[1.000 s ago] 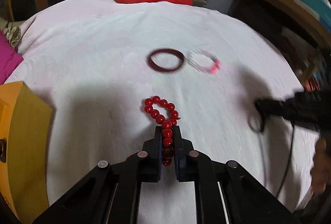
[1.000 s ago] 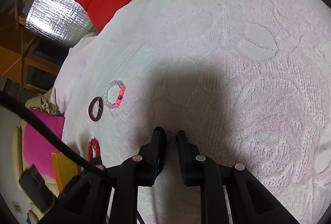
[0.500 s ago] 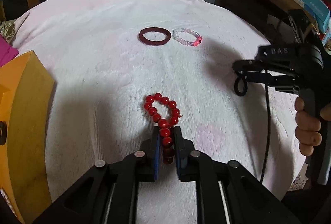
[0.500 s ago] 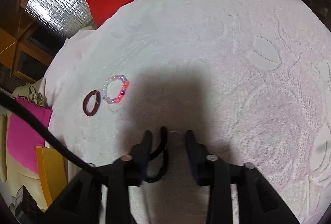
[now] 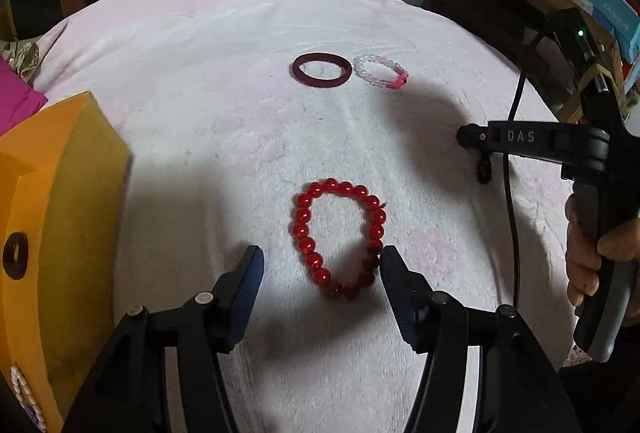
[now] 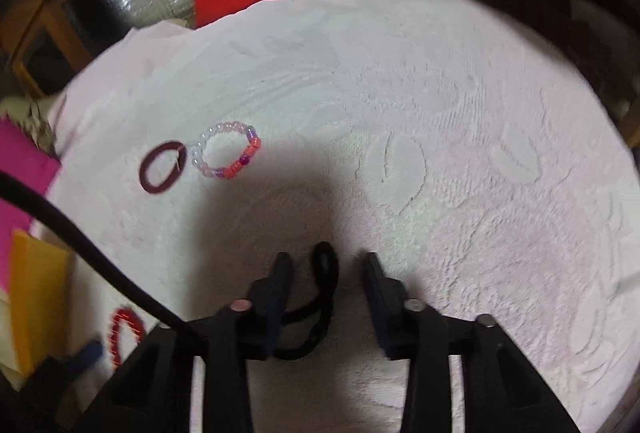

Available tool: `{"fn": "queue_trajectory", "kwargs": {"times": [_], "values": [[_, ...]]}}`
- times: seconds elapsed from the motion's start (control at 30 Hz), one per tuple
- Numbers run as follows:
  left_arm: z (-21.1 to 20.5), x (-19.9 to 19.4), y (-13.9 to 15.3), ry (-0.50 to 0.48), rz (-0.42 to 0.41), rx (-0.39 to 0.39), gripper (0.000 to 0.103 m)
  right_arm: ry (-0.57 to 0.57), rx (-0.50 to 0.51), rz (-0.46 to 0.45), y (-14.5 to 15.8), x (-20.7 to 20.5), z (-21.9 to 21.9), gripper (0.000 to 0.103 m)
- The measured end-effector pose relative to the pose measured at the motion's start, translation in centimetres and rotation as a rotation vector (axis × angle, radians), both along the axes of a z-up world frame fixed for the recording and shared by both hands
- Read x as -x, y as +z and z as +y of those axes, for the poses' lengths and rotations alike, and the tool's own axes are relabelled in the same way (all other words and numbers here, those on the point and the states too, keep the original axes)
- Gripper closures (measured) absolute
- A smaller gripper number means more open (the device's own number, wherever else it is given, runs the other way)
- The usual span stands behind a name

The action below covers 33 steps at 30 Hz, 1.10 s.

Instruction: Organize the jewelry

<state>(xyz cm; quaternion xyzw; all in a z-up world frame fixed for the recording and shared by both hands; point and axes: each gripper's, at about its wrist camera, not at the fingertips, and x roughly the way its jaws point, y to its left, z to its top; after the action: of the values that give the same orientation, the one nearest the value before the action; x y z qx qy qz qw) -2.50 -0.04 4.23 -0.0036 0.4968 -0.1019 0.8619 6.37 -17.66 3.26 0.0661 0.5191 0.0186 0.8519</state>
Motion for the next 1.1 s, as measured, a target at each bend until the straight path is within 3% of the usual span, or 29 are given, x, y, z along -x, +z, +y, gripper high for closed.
{"fn": "queue_trajectory", "kwargs": {"times": [0.1,0.2,0.33,0.47,0.73,1.1], "values": [[-1.3,-0.2,-0.2,-0.025,-0.013,-0.021,0.042,0.022,0.016,-0.019,0.1,0.2,-0.1,0.086],[-2.2,-0.3,-0.4,-0.036,-0.025,-0.025,0.043,0.017,-0.012,-0.021,0.2,0.3,-0.9,0.091],[-1.9,-0.1,-0.2,-0.017,-0.041,-0.008,0.079,0.001,-0.116,-0.010,0.4,-0.2,-2.1,0.093],[-1.4,0.0,0.4,0.005,-0.061,0.012,0.093,-0.005,-0.212,-0.004,0.6,-0.2,-3.1,0.093],[-0.8,1.2,3.3,0.025,-0.140,0.039,0.093,0.020,-0.319,-0.068,2.3,1.1,-2.9,0.093],[1.7,3.6,7.9,0.084,-0.240,0.116,0.093,0.093,-0.366,-0.179,4.6,2.2,-0.2,0.093]]}}
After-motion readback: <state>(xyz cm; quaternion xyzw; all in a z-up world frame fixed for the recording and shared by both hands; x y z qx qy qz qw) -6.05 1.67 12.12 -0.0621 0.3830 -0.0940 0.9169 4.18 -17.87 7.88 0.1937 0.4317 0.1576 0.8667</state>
